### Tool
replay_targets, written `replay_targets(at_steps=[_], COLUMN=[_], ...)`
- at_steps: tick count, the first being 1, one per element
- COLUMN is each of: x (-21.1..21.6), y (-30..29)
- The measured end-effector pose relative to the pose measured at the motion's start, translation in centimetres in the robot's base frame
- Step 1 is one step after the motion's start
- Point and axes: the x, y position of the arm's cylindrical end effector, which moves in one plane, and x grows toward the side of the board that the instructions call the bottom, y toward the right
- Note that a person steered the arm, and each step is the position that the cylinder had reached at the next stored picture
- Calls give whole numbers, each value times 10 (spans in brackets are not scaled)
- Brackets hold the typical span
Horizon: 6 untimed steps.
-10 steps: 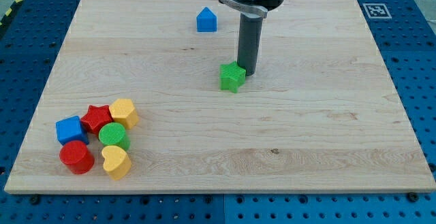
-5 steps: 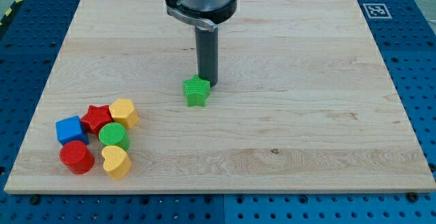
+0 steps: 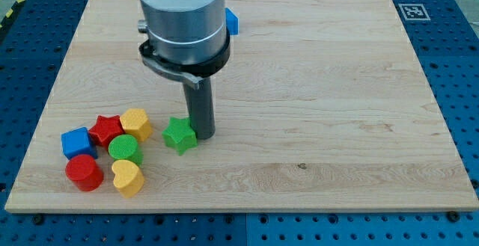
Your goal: Slide the green star to the bottom right side of the yellow hexagon
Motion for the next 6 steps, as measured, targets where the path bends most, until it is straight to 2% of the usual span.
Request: replay_targets(at_steps=[3, 4, 5, 6], x=[35, 43, 40, 12], y=[-29, -9, 55, 118])
